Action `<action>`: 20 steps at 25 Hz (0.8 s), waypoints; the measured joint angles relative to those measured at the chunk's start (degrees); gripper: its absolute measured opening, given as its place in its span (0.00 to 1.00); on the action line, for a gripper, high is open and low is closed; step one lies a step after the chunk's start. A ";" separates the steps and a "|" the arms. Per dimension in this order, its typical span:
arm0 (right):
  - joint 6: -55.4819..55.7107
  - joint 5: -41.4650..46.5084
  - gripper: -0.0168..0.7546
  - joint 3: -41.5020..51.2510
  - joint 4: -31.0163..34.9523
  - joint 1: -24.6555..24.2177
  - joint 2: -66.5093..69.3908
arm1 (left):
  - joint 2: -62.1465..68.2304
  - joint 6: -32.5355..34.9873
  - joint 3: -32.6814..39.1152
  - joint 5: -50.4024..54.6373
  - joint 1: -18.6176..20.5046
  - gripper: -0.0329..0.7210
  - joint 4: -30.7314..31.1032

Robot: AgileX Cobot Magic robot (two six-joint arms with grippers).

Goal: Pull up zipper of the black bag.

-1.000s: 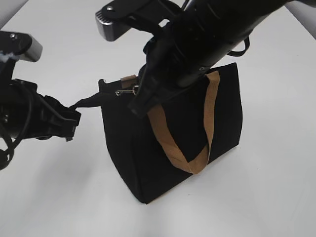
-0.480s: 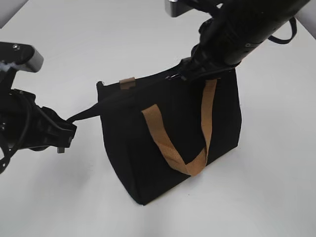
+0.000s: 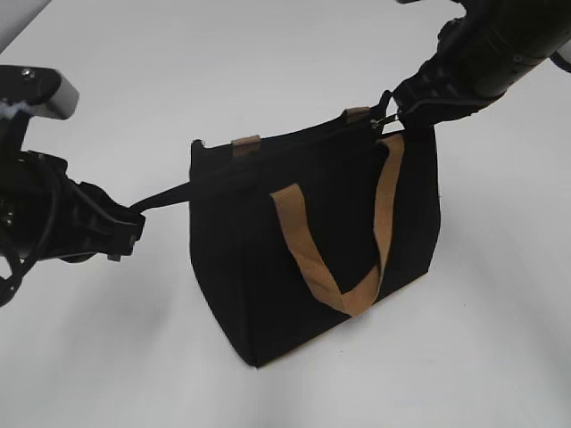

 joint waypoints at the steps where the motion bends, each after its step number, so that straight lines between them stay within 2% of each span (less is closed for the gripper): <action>1: 0.00 0.07 0.02 0.00 0.39 -0.32 0.00 | 0.00 0.00 0.00 -0.20 0.00 0.05 0.00; 3: 0.80 0.26 0.03 0.00 1.01 -0.64 0.00 | 0.00 0.00 0.00 -0.38 -0.02 0.05 -0.06; 5: 2.30 0.48 0.10 0.00 1.28 -0.90 0.00 | 0.00 0.00 0.00 0.04 -0.02 0.05 -0.20; 8: 5.18 1.83 0.36 0.00 -0.78 -2.07 -0.63 | -0.08 0.00 -0.30 3.51 0.09 0.10 -0.40; 11: 7.02 6.52 0.68 0.00 -2.80 -2.44 -2.36 | -0.80 0.00 -2.59 7.90 0.09 0.24 -0.57; 12: 7.33 8.61 0.73 0.12 -3.14 -2.46 -3.14 | -1.44 0.00 -3.52 9.41 0.15 0.30 -0.62; 15: 7.80 11.61 0.77 3.35 -3.32 -2.46 -6.42 | -4.58 0.00 -5.71 13.36 0.15 0.42 -0.62; 20: 8.98 12.59 0.77 14.48 -3.56 -2.46 -14.88 | -12.52 -0.06 -6.26 24.33 0.15 0.45 1.88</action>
